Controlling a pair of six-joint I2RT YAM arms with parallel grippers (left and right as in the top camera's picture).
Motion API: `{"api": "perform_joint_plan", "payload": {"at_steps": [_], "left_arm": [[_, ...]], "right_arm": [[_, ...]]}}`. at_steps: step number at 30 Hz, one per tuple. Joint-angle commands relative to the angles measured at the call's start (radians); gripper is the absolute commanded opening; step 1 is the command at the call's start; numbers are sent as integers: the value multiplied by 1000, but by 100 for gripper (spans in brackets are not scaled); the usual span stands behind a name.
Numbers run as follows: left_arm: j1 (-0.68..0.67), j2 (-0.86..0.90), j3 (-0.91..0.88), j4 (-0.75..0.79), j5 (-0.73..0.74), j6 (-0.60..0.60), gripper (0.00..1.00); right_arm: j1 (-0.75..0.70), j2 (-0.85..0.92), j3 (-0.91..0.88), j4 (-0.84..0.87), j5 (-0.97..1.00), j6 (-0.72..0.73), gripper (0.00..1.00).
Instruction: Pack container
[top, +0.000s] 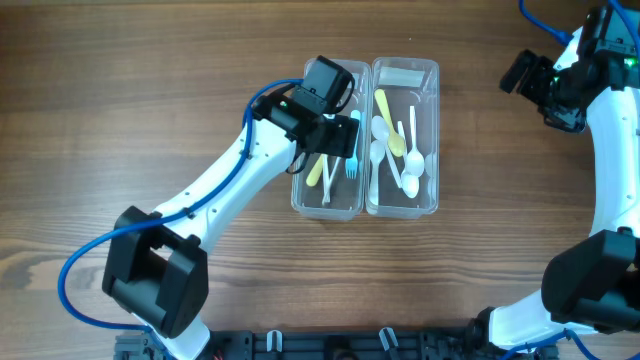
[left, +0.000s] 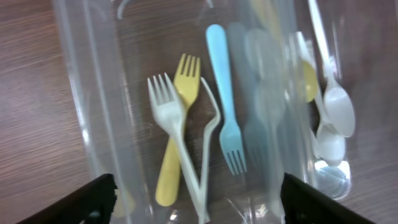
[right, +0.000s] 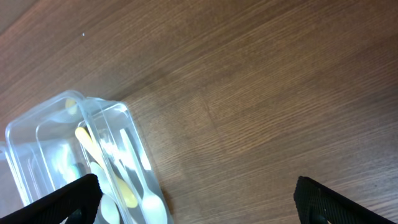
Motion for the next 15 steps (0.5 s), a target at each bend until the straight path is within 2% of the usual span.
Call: {"api": "perform_joint_plan", "payload": {"at_steps": [1,3,4,7,8,10,15], "left_arm": [[53,-72,11,-18,-34,27,88],[84,-113,12,-26,-34,27,89],[103,-137,12,-29,-34,27,89],[166,-201,12,-43,-34,27,92],[189,-220,12,-53,-34,27,93],[238,-252,12,-83,-34,27,95],[367,-269,12,-180,-34,27,97]], "right_arm": [[2,34,8,3,-9,-18,96],[5,62,8,-1,-9,-19,89],[6,78,8,-4,-9,-19,80],[19,144,8,-35,-13,-18,44],[24,163,8,-47,-34,-19,23],[35,197,8,-68,-82,-21,4],[90,255,8,-69,-112,-19,4]]}}
